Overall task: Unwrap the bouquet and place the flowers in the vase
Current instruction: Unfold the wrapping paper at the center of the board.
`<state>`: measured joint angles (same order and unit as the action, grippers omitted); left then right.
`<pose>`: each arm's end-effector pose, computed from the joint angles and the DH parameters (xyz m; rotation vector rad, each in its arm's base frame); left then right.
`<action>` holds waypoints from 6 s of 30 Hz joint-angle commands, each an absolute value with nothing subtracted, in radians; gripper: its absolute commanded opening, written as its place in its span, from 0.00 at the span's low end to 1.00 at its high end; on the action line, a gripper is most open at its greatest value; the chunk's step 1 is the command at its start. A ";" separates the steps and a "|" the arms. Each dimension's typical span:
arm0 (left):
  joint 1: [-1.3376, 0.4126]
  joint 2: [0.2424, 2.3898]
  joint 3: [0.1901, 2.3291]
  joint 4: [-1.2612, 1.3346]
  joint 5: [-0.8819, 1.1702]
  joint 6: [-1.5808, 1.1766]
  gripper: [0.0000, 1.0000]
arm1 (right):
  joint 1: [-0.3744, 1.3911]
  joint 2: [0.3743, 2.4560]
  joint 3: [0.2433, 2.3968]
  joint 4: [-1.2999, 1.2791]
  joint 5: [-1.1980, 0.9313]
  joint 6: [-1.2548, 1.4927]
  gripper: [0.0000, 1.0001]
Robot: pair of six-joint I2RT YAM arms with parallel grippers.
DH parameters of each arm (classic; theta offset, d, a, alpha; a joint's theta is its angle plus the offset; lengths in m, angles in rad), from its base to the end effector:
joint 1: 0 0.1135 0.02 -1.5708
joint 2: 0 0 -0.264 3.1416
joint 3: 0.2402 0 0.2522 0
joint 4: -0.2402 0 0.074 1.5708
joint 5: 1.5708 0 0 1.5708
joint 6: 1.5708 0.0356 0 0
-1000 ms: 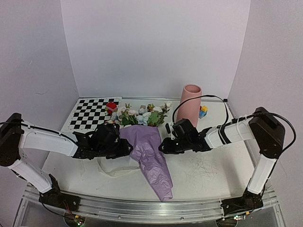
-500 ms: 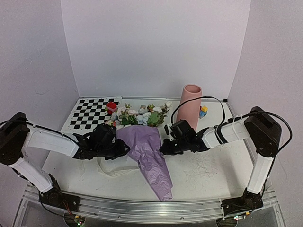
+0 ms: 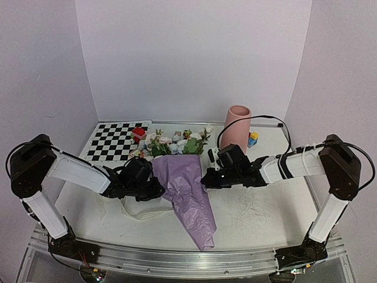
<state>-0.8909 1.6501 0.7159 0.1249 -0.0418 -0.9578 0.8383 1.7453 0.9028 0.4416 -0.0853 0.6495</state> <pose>0.1963 -0.2404 0.1361 -0.1062 2.5391 -0.7800 0.2482 0.2804 0.1879 -0.2601 2.1101 1.0198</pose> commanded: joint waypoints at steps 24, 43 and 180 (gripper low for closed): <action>-0.885 1.900 1.032 0.156 0.020 -0.730 0.17 | 0.839 1.603 0.906 0.304 0.039 0.573 0.00; -0.884 1.399 0.836 -0.260 -0.252 -0.800 0.34 | 0.951 1.667 1.059 0.377 -0.095 0.582 0.00; -0.942 1.205 0.822 -0.390 -0.084 -0.800 0.41 | 0.782 1.035 0.670 -0.130 0.643 0.670 0.54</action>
<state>-0.9167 1.1831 0.7425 -0.4555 -0.0473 -0.8398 0.7860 1.1141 0.6716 -0.1064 0.6781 0.6956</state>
